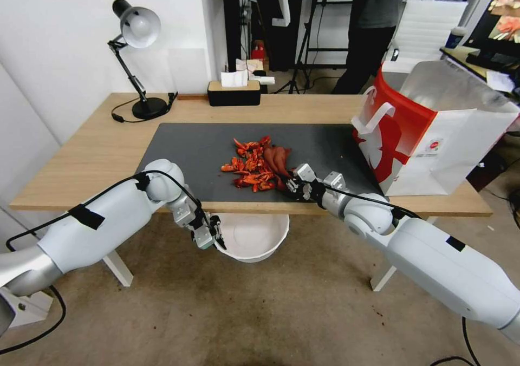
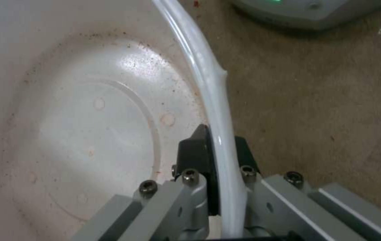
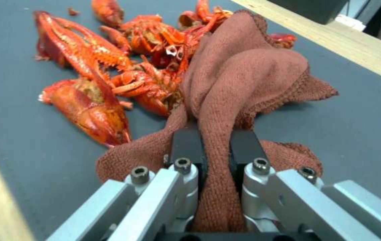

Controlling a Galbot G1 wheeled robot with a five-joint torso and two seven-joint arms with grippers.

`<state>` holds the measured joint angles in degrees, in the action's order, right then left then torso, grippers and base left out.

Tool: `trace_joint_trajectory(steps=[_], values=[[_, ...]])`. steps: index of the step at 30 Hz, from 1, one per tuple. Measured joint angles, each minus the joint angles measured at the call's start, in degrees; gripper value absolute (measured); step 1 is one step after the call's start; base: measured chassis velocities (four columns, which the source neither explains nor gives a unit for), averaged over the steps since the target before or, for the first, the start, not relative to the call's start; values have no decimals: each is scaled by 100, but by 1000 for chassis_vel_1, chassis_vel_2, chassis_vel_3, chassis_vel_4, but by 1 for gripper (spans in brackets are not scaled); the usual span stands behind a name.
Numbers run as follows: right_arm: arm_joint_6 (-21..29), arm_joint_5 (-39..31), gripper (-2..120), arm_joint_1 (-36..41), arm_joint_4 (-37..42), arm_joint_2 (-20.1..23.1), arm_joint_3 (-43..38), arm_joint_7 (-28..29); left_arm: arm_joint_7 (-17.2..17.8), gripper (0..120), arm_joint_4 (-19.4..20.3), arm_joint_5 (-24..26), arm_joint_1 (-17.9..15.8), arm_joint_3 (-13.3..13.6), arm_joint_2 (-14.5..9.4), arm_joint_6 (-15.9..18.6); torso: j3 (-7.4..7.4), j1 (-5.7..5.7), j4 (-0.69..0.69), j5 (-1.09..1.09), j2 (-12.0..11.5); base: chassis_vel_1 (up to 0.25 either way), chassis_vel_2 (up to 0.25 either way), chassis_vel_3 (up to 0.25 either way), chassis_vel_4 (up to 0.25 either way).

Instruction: Sweep shrimp from table into container with towel, then put container into takeout bag.

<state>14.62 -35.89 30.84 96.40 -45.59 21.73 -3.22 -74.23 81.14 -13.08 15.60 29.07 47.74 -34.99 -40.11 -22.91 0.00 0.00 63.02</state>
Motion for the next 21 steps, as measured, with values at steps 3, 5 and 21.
trace_joint_trajectory(steps=[3,5,21], values=[[-2,-6,5,62,106,42,13,-41,2,0,-2,4,1,-5,-10,-3,0,0,0,0,0,0,0,0,0],[-4,-6,5,87,140,52,15,-48,3,0,-2,5,2,-7,-13,-5,0,0,0,0,0,0,0,0,0],[-2,8,5,403,584,198,83,-42,6,0,33,25,5,-22,-78,-10,1,0,0,0,0,0,0,0,0]])
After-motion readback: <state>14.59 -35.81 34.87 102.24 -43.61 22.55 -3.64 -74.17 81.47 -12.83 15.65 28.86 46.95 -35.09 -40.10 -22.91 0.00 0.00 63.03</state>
